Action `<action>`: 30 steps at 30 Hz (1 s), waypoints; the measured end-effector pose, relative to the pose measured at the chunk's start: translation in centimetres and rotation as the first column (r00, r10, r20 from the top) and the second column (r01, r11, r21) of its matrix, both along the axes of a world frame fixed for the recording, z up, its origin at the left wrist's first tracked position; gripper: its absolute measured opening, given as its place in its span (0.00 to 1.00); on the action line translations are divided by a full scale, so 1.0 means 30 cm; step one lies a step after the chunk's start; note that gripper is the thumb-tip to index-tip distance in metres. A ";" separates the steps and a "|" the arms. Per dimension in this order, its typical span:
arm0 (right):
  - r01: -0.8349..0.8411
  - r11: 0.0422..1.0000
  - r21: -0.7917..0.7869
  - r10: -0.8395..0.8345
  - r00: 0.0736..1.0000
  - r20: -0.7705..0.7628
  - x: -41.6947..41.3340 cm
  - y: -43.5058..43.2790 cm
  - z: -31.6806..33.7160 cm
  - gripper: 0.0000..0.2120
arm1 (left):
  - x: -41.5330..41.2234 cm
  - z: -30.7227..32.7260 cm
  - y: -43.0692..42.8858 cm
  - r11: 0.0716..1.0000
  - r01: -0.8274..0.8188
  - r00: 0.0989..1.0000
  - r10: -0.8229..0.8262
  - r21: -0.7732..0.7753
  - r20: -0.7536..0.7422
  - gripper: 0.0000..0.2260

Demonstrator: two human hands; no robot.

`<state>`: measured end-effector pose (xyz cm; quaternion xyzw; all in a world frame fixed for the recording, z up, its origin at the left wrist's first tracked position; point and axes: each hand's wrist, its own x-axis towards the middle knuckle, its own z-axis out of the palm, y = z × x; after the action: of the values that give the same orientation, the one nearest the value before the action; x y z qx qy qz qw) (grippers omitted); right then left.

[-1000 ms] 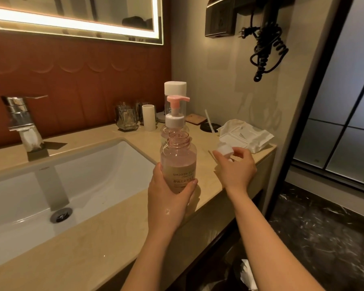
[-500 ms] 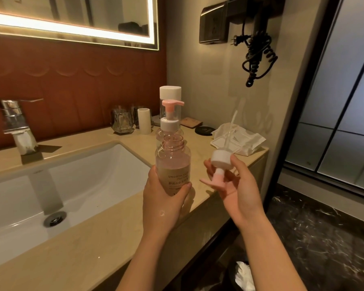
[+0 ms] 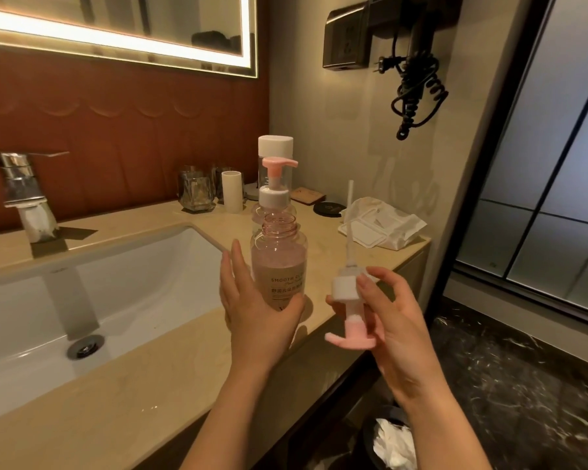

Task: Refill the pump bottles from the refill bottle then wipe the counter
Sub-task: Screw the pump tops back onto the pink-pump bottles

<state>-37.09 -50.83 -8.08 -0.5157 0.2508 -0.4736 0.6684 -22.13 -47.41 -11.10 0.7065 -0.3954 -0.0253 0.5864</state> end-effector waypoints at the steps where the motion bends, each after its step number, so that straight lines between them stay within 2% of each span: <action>1: -0.024 0.999 0.029 0.023 0.999 0.028 0.002 0.008 -0.005 0.29 | -0.004 0.003 0.005 0.999 -0.031 0.999 0.033 -0.040 0.037 0.45; 4: -0.078 0.990 0.121 0.065 0.992 0.104 0.012 0.031 -0.025 0.25 | -0.021 0.007 0.039 0.975 -0.036 0.986 0.072 -0.221 0.153 0.38; 6: -0.099 0.976 0.192 0.061 0.979 0.195 0.019 0.039 -0.034 0.24 | -0.043 -0.001 0.068 0.955 0.055 0.965 0.024 -0.292 0.260 0.32; 9: -0.108 0.944 0.313 0.012 0.956 0.293 0.026 0.043 -0.056 0.23 | -0.106 -0.014 0.129 0.935 0.247 0.920 -0.143 -0.256 0.364 0.26; 13: -0.069 0.921 0.383 -0.024 0.972 0.233 0.025 0.044 -0.087 0.31 | -0.171 -0.032 0.174 0.930 0.312 0.824 -0.165 -0.191 0.542 0.27; 18: -0.078 0.951 0.300 0.023 0.983 0.183 0.013 0.059 -0.084 0.26 | -0.193 -0.001 0.161 0.928 0.304 0.682 -0.055 -0.214 0.729 0.20; 22: -0.070 0.966 0.249 0.031 0.987 0.158 0.010 0.055 -0.089 0.29 | -0.191 0.034 0.159 0.937 0.290 0.553 0.001 -0.195 0.833 0.18; 27: -0.187 0.974 0.130 0.164 0.971 0.172 -0.002 0.053 -0.065 0.20 | -0.183 0.057 0.161 0.936 0.299 0.533 -0.004 -0.184 0.846 0.17; 30: -0.162 0.987 0.022 0.159 0.982 0.098 -0.003 0.060 -0.052 0.19 | -0.170 0.075 0.155 0.929 0.300 0.513 0.036 -0.218 0.857 0.15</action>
<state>-37.17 -49.02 -9.65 -0.5010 0.1830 -0.4388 0.7232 -27.24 -42.74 -8.85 0.4831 -0.6819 0.3454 0.4271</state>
